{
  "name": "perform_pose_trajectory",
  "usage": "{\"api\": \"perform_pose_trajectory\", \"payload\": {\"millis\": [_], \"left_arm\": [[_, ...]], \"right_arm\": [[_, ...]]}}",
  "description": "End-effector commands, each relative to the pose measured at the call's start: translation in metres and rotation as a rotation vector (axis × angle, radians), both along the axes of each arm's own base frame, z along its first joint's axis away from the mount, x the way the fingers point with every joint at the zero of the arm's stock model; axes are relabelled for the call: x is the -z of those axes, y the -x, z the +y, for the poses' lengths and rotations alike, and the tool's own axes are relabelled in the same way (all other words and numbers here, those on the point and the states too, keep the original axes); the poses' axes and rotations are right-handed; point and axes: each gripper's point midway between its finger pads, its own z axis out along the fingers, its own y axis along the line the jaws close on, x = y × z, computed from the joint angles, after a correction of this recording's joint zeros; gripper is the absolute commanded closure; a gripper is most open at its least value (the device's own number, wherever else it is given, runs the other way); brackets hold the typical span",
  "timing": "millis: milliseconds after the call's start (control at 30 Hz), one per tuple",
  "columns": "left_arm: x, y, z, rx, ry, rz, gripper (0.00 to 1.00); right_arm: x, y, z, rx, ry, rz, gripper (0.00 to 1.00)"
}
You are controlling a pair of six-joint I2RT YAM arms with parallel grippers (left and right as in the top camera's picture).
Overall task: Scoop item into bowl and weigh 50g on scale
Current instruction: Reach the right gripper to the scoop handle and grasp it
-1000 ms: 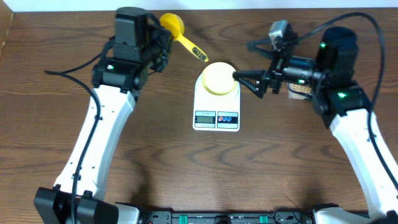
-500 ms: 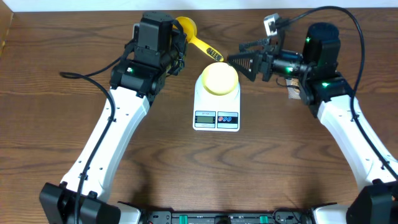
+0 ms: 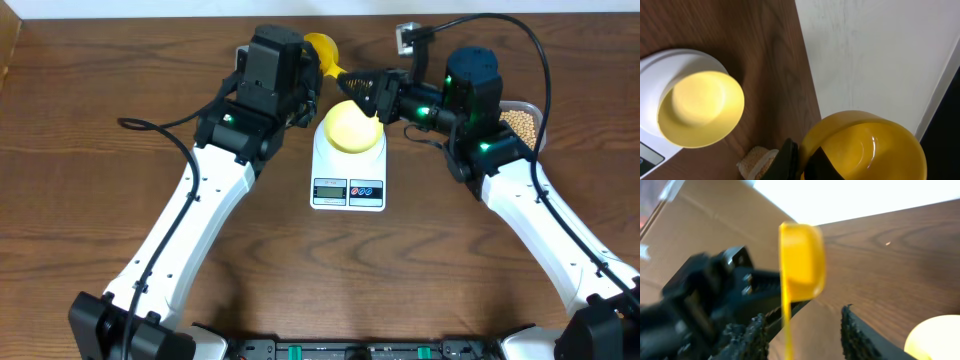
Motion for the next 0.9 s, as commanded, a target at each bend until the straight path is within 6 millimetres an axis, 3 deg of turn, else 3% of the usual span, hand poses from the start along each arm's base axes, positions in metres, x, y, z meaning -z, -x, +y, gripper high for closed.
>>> {"api": "perform_pose_trajectory", "payload": {"millis": [0, 333, 867], "left_arm": [[0.002, 0.000, -0.007, 0.002, 0.014, 0.010, 0.92], [0.002, 0.004, -0.015, 0.026, 0.030, 0.018, 0.92], [0.002, 0.009, -0.025, 0.073, 0.069, 0.037, 0.93]], "right_arm": [[-0.009, -0.009, -0.004, 0.072, -0.011, -0.006, 0.60], [-0.012, -0.010, -0.004, 0.070, -0.018, -0.023, 0.72], [-0.018, -0.001, 0.010, 0.029, -0.029, -0.042, 0.74]]}}
